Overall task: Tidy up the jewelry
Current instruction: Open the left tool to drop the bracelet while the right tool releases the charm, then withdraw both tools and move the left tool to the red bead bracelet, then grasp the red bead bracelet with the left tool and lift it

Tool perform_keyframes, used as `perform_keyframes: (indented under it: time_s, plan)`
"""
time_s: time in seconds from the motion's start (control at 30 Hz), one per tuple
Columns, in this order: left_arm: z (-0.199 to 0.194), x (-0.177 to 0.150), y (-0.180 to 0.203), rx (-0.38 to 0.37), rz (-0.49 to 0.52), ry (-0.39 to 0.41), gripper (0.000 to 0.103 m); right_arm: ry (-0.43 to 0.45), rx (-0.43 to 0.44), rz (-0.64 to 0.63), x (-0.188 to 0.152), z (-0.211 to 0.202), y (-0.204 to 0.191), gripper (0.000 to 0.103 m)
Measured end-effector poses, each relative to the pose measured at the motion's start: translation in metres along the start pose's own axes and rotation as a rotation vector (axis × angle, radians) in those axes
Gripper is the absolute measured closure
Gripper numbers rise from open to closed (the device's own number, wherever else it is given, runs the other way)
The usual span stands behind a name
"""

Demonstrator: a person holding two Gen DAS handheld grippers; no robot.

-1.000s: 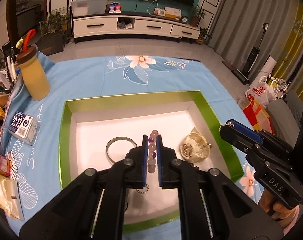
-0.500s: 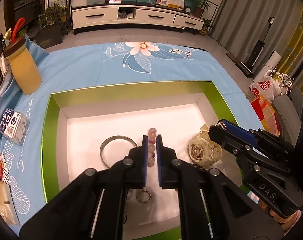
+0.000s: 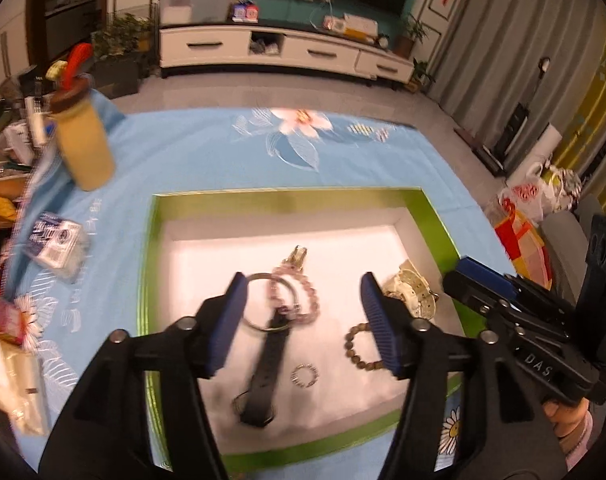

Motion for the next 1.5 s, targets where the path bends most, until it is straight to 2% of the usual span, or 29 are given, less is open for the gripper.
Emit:
perform_keyframes:
  time_s: [0.03, 0.17, 0.33, 0.57, 0.7, 0.83, 1.0, 1.13, 1.37, 1.4, 1.43, 1.5]
  plan:
    - [-0.012, 0.003, -0.008, 0.015, -0.004, 0.02, 0.034, 0.012, 0.006, -0.003, 0.001, -0.008, -0.002, 0.067]
    - [-0.049, 0.005, -0.037, 0.093, -0.005, 0.066, 0.033, 0.039, 0.033, -0.007, 0.002, -0.03, -0.007, 0.066]
    - [-0.082, -0.014, -0.068, 0.181, -0.027, 0.065, 0.032, 0.069, 0.061, -0.014, 0.001, -0.056, -0.017, 0.066]
    - [-0.105, -0.058, -0.093, 0.204, -0.103, 0.023, 0.033, 0.066, 0.125, -0.051, -0.012, -0.086, -0.041, 0.066]
    - [-0.109, -0.086, -0.095, 0.182, -0.121, -0.016, 0.049, 0.03, 0.161, -0.071, -0.028, -0.092, -0.056, 0.066]
    - [-0.105, -0.11, -0.091, 0.168, -0.121, -0.052, 0.055, -0.028, 0.203, -0.068, -0.051, -0.088, -0.071, 0.066]
    - [-0.089, -0.131, -0.086, 0.177, -0.079, -0.092, 0.071, -0.092, 0.234, -0.071, -0.076, -0.08, -0.087, 0.066]
    - [-0.079, -0.136, -0.083, 0.183, -0.051, -0.088, 0.078, -0.118, 0.251, -0.07, -0.087, -0.077, -0.097, 0.066]
    - [-0.063, -0.145, -0.085, 0.187, -0.027, -0.112, 0.079, -0.141, 0.254, -0.078, -0.095, -0.077, -0.103, 0.066]
    - [-0.063, -0.144, -0.085, 0.188, -0.022, -0.108, 0.082, -0.143, 0.254, -0.076, -0.095, -0.076, -0.103, 0.066]
    - [-0.063, -0.144, -0.084, 0.187, -0.018, -0.104, 0.092, -0.145, 0.253, -0.075, -0.096, -0.075, -0.103, 0.066]
    - [-0.062, -0.144, -0.083, 0.179, -0.009, -0.102, 0.095, -0.151, 0.249, -0.074, -0.097, -0.073, -0.103, 0.066]
Point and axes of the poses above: each gripper's, at about its wrist camera, not at the fingertips, and z roughly the way its jaws point, y to its right, x to its top, the point moved 4 cm from there along z, roughly the way its jaws point, and after that the axes turned 15 degrees about y, right-handed, at the moved point
